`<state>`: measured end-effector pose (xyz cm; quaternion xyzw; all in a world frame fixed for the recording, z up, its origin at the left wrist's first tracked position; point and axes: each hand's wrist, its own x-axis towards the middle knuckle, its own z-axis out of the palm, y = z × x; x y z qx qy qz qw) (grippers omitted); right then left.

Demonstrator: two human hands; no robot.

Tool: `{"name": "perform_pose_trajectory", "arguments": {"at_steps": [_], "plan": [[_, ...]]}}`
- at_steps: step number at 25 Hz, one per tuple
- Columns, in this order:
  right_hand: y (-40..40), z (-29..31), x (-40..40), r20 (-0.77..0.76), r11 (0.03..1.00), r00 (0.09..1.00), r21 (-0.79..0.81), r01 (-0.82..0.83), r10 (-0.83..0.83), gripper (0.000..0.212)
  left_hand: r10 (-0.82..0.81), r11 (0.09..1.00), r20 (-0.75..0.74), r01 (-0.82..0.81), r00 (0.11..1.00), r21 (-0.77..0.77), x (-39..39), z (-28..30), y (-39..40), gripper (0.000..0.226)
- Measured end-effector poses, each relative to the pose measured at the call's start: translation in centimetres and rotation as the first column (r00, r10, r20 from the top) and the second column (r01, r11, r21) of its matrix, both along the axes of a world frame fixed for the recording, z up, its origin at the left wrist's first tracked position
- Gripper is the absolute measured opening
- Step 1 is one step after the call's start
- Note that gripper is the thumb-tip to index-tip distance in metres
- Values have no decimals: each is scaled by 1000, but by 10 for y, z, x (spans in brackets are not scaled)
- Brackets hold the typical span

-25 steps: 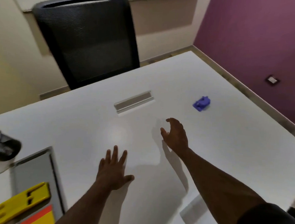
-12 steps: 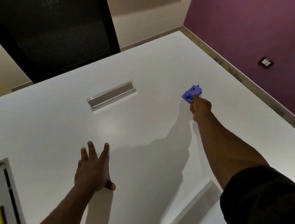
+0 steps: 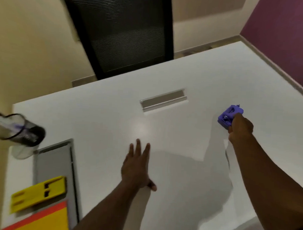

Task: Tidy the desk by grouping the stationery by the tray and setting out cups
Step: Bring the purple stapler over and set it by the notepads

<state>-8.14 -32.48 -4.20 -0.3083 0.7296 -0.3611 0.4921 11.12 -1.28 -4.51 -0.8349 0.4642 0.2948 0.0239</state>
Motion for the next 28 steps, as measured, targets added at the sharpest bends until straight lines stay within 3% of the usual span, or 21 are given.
{"name": "perform_pose_trajectory", "arguments": {"at_steps": [2, 4, 7, 10, 12, 14, 16, 18, 22, 25, 28], "plan": [[54, 3, 38, -96, 967, 963, -10, -254, 252, 10, 6, 998, -19, -7, 1000, -69, 7, 5, 9, 147], [109, 8, 75, -167, 880, 868, -6, -474, 467, 13, -5, 990, -17, 2, 1000, -138, 17, 11, 22, 124], [183, 11, 123, -147, 760, 756, -36, -649, 638, 15, 61, 973, 56, -47, 997, -225, 48, 23, 62, 94], [241, 12, 172, -143, 603, 606, -71, -795, 782, 11, 358, 879, 139, -283, 923, -383, 97, 37, 128, 71], [273, 15, 207, -159, 460, 469, -90, -883, 869, 12, 627, 739, 141, -528, 766, -418, 135, 43, 181, 54], [299, 17, 242, -202, 306, 325, -121, -944, 924, 13, 780, 613, 73, -736, 621, -287, 168, 46, 226, 51], [322, 17, 278, -271, 135, 169, -140, -981, 948, 18, 822, 564, -36, -822, 568, -83, 194, 42, 256, 57], [344, 15, 314, -322, -3, 43, -141, -990, 946, 21, 833, 543, -133, -839, 536, 21, 208, 38, 269, 59], [377, 4, 367, -374, -187, -125, -132, -973, 919, 23, 792, 609, -114, -789, 600, 85, 218, 30, 273, 53], [395, -10, 387, -371, -241, -187, -104, -965, 909, 24, 732, 680, -73, -717, 678, 153, 220, 26, 275, 48], [405, -18, 394, -404, -282, -230, -74, -957, 885, 24, 735, 674, -55, -720, 676, 167, 222, 23, 276, 46]]}}
